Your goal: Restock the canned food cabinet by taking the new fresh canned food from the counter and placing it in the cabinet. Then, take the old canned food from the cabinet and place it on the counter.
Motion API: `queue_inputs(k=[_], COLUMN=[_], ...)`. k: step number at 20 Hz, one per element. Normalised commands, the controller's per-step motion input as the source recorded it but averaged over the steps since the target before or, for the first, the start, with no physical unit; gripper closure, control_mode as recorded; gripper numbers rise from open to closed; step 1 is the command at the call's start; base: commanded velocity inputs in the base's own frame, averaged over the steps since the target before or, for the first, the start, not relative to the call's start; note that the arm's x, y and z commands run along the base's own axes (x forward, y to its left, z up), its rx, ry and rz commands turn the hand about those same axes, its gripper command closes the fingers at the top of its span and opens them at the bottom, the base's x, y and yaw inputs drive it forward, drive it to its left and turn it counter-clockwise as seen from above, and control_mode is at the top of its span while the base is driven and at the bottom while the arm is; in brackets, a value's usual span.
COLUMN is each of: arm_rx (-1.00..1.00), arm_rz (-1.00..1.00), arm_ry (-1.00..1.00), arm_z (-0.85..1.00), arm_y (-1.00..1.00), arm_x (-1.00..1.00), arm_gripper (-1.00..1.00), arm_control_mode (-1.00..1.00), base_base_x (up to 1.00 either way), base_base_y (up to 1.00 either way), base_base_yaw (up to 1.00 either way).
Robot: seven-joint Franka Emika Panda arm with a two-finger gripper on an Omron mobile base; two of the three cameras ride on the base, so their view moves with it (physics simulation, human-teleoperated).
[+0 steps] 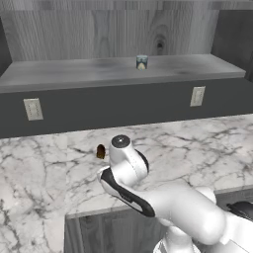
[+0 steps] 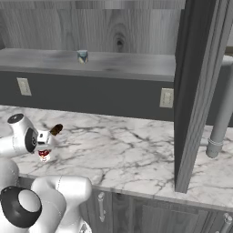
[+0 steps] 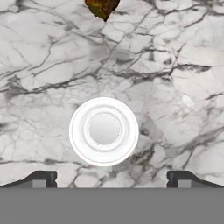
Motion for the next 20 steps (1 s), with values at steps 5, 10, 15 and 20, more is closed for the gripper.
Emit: queue_inputs(k=[5, 10, 15, 20], arm_rx=[0.00, 0.00, 0.01, 0.02], arm_rz=[0.00, 0.00, 0.00, 0.00], arm_ry=[0.00, 0.00, 0.00, -0.01], arm_z=[-0.18, -0.21, -0.22, -0.10], arm_y=[0.00, 0.05, 0.07, 0.02], arm_x=[0.19, 0.11, 0.01, 0.00], arm_gripper=[-1.00, -1.00, 1.00, 1.00], arm_control_mode=[-1.00, -1.00, -1.00, -1.00], base_base_x=[0.00, 0.00, 0.00, 0.00], base_base_y=[0.00, 0.00, 0.00, 0.00], base_base_yaw=[0.00, 0.00, 0.00, 0.00])
